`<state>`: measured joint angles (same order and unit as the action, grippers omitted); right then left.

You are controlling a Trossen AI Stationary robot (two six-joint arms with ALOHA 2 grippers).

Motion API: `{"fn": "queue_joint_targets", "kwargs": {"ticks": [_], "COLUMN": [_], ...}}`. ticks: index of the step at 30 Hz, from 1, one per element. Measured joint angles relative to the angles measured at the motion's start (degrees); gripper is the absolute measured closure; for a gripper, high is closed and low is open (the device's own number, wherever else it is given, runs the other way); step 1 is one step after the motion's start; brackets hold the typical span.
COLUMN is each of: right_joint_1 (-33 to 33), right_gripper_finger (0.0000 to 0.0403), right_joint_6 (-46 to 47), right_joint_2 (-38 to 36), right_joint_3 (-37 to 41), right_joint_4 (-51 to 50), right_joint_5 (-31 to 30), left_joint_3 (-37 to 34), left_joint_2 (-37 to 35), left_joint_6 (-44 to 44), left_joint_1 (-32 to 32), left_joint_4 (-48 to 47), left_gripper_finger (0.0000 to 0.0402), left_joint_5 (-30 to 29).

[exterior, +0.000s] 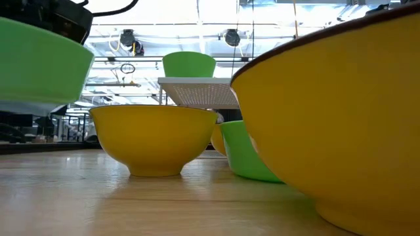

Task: Pick & Place Mini bowls
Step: Stack the bottom green bowl on the shelf

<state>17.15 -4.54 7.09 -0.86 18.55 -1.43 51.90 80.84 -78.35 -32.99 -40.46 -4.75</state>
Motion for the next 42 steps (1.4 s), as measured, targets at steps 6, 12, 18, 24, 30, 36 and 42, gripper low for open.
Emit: {"fn": "queue_joint_targets", "kwargs": {"ticks": [6,12,18,24,30,36,42], "right_joint_1": [0.00,0.02,0.00,0.01,0.02,0.00,0.02], "right_gripper_finger": [0.0403,0.0403,0.0403,0.0403,0.0403,0.0403,0.0403], "right_joint_6": [0.00,0.00,0.00,0.00,0.00,0.01,0.00], "right_joint_2": [0.00,0.00,0.00,0.00,0.00,0.00,-0.01], "right_joint_3": [-0.02,-0.01,-0.02,-0.01,0.00,-0.01,-0.02], "right_joint_4": [-0.01,-0.01,0.00,-0.01,-0.01,-0.01,-0.01], "right_joint_5": [0.01,0.02,0.02,0.02,0.02,0.00,0.01], "left_joint_3": [0.02,0.02,0.02,0.02,0.04,0.04,0.04], "left_joint_2": [-0.31,-0.31,-0.31,-0.86,-3.91,-8.66,-13.46], "left_joint_6": [0.70,1.14,2.30,3.30,3.69,3.54,3.20], "left_joint_1": [0.02,0.02,0.02,0.02,0.24,0.31,0.31], "left_joint_4": [-0.03,0.05,0.05,0.14,0.47,0.45,0.38], "left_gripper_finger": [0.0366,0.0366,0.0366,0.0366,0.0366,0.0366,0.0366], "left_joint_5": [0.43,3.05,3.67,3.34,-0.29,-4.58,-6.21]}}
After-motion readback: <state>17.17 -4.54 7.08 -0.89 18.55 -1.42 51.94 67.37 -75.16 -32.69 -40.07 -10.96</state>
